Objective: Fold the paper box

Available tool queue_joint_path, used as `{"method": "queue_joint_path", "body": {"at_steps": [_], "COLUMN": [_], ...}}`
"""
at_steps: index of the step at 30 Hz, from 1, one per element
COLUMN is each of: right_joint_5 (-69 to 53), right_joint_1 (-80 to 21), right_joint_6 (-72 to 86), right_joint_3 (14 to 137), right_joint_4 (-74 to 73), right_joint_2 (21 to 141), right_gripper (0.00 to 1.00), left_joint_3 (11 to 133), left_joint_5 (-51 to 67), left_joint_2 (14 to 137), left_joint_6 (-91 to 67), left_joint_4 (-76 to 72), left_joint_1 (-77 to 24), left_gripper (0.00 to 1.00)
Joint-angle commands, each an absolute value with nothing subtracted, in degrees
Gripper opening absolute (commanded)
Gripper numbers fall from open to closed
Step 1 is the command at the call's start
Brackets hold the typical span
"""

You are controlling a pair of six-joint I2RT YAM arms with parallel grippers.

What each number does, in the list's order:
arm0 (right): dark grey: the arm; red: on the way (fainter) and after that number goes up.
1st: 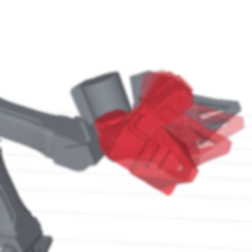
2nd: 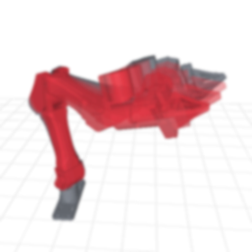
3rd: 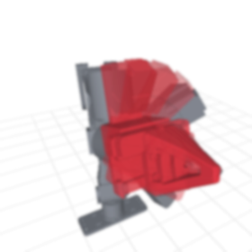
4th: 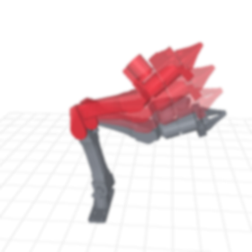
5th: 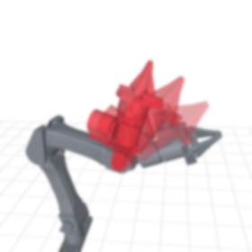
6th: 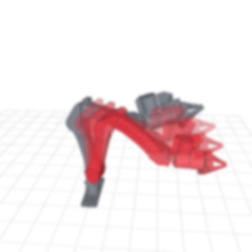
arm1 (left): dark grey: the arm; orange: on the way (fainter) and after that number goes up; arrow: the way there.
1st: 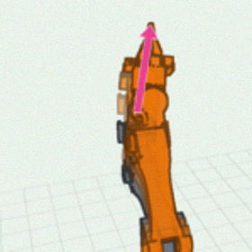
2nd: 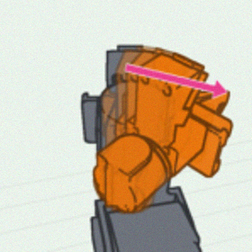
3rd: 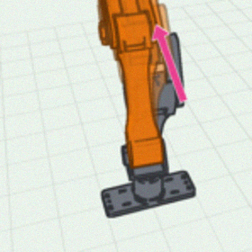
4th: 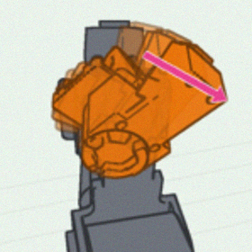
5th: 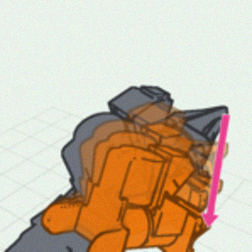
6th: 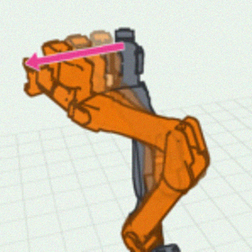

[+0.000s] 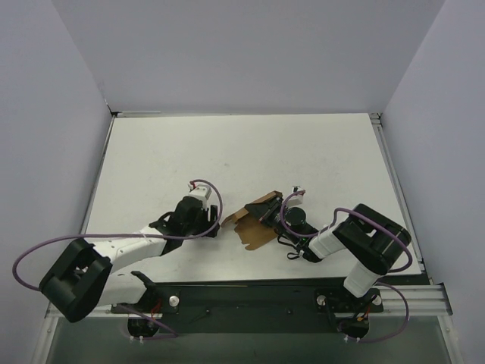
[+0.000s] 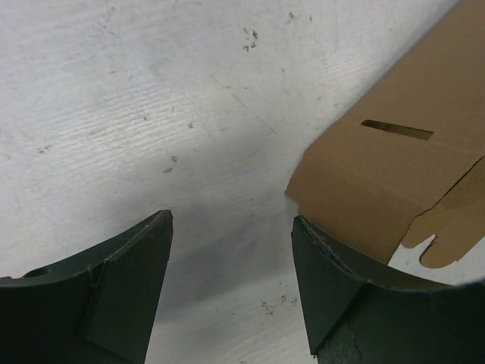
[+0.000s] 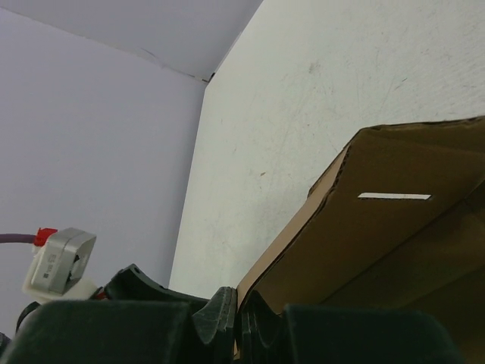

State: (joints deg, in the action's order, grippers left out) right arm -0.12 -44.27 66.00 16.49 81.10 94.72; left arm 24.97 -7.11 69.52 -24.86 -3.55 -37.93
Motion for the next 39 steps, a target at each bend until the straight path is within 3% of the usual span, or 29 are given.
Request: {"method": "queue_joint_path", "body": {"at_steps": [1, 13, 27, 39], "right_joint_5": [2.90, 2.29, 2.72, 2.90], "right_joint_1": [-44.03, -43.95, -43.95, -43.95], "right_joint_6": [62.84, 63.54, 64.25, 64.51], "right_joint_3": [15.64, 16.61, 16.08, 15.73], "right_joint_4": [86.92, 87.45, 88.24, 88.68], "right_joint_2": [96.50, 97.91, 98.88, 99.23], "right_gripper": [0.00, 0.00, 0.00, 0.00], "left_joint_3": [28.04, 26.80, 27.51, 28.39], "left_joint_5": [-2.64, 5.71, 5.18, 8.52], "left_joint_2": [73.29, 76.99, 80.42, 82.53], "left_joint_6": [-24.70, -17.85, -13.45, -11.25], "left_joint_4": [-6.41, -20.30, -29.26, -34.19], "left_joint_1": [-38.50, -40.86, -45.44, -47.28], "left_gripper": [0.73, 0.66, 0.36, 0.24]}}
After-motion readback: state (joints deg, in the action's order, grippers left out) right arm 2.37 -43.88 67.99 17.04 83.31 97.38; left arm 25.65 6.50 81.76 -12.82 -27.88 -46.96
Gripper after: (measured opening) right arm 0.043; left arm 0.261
